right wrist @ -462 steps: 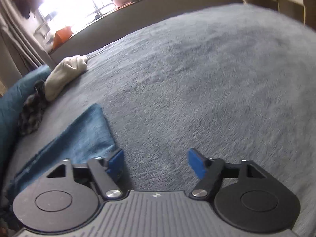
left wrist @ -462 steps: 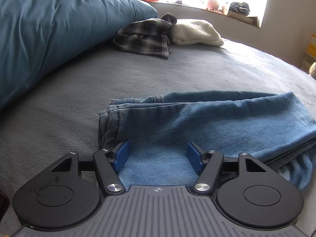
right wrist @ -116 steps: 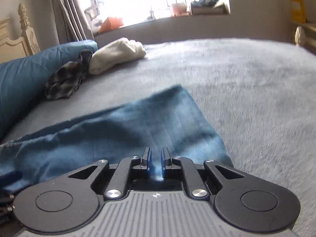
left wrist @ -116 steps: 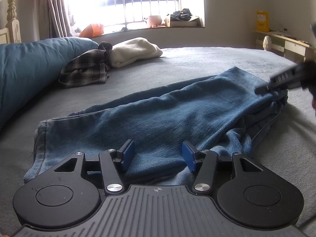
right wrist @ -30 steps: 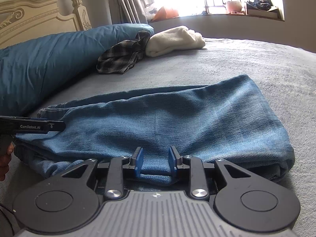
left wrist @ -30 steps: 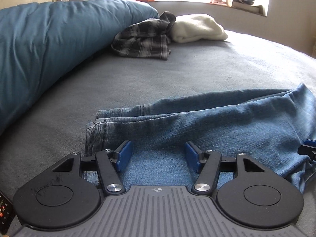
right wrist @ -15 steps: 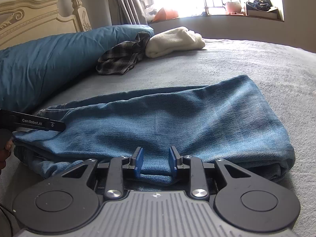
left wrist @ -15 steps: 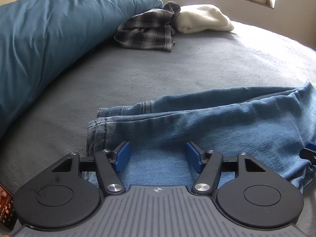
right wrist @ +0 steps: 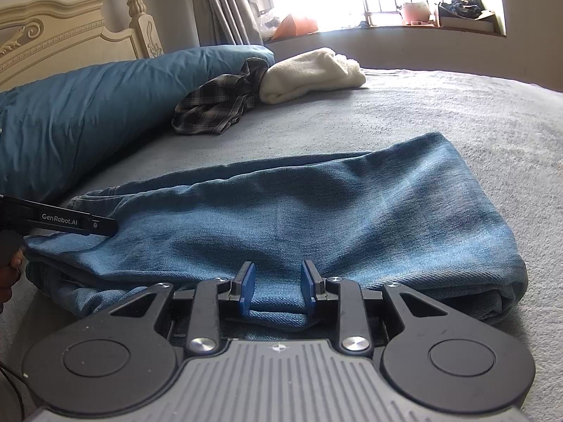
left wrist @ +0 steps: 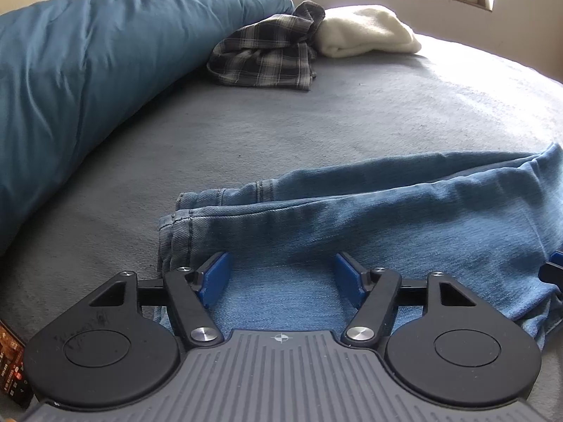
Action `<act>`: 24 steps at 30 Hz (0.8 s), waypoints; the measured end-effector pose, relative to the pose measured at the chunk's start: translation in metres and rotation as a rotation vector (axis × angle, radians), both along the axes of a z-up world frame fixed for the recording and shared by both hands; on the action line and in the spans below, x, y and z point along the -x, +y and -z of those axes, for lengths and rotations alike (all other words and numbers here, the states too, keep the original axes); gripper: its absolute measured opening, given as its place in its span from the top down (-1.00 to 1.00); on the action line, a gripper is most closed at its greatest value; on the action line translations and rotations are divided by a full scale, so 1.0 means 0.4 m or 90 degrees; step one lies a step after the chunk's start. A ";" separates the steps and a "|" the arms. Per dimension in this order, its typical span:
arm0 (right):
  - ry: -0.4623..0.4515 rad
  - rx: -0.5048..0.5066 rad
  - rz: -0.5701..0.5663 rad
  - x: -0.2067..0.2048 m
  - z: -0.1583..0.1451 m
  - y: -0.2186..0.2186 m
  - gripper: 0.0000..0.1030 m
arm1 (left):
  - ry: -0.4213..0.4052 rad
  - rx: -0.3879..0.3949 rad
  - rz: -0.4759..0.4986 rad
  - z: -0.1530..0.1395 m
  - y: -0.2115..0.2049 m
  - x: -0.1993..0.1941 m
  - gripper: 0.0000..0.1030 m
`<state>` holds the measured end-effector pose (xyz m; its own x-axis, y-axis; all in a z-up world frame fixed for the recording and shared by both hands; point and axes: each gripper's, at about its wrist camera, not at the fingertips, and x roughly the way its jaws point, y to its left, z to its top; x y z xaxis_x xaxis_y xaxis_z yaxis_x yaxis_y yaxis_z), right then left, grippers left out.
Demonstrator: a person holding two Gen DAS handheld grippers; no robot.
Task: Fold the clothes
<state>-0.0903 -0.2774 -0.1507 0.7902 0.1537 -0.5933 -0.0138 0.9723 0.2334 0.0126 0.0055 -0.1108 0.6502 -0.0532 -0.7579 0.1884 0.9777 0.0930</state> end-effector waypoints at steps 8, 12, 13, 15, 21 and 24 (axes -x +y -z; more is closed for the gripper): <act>0.031 -0.057 0.011 -0.013 -0.036 -0.028 0.26 | -0.013 0.019 0.004 -0.001 0.015 0.003 -0.31; -0.008 -0.141 0.084 0.009 -0.098 -0.117 0.16 | -0.036 0.026 0.004 -0.010 0.026 0.012 -0.31; -0.018 -0.173 0.122 0.024 -0.099 -0.155 0.16 | -0.047 0.025 0.005 -0.014 0.026 0.016 -0.31; -0.036 -0.237 0.196 0.052 -0.101 -0.230 0.15 | -0.071 0.024 0.007 -0.022 0.026 0.024 -0.31; -0.011 -0.439 0.409 0.128 -0.009 -0.399 0.12 | -0.128 0.033 0.071 -0.037 -0.014 0.056 -0.31; 0.001 -0.523 0.477 0.152 0.043 -0.437 0.09 | -0.108 0.042 0.107 -0.020 -0.047 0.065 -0.31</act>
<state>-0.1511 -0.4521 -0.1678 0.8473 -0.0149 -0.5309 0.5127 0.2841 0.8102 -0.0133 -0.0133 -0.1026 0.7457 -0.2173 -0.6298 0.3361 0.9389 0.0740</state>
